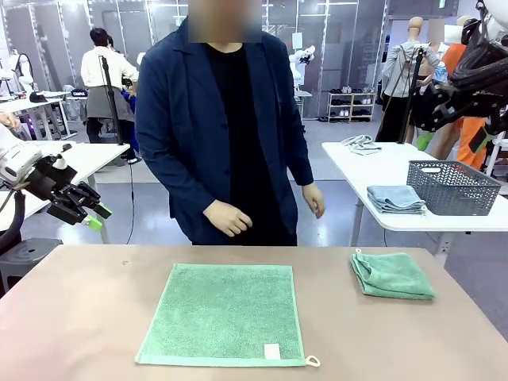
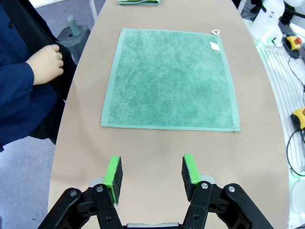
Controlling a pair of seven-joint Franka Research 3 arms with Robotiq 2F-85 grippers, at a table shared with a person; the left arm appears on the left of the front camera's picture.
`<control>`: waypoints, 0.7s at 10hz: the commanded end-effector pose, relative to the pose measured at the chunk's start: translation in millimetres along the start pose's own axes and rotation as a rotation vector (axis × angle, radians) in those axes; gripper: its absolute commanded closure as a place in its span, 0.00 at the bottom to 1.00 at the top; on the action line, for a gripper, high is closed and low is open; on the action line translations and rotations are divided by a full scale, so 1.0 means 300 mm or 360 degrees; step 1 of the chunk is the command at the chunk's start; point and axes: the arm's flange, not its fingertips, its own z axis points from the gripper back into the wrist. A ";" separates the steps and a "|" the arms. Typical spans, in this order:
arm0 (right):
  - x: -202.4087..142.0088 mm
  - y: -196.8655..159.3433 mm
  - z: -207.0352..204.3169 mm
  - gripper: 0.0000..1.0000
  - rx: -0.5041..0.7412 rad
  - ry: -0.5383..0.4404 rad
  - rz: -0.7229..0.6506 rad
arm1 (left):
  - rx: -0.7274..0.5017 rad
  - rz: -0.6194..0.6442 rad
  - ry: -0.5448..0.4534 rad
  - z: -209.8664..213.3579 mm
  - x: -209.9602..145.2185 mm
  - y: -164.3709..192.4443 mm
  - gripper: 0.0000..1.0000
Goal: Fold the towels and place them in the basket.
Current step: When a person lays out a Towel with hook on the table, fold it in half twice.
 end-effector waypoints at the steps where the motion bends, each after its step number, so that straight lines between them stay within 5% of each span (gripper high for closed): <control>1: 0.012 0.007 0.003 0.14 -0.0018 -0.0005 -0.0016 | 0.0009 -0.0001 0.0011 0.002 0.006 -0.003 0.36; 4: 0.000 0.000 0.000 0.14 0.0000 0.0000 0.0000 | 0.0000 0.0000 0.0000 0.000 0.000 0.000 0.35; 7: 0.046 0.233 -0.012 0.14 0.0149 -0.0053 0.0481 | 0.0064 -0.0138 0.0229 -0.010 0.284 -0.061 0.35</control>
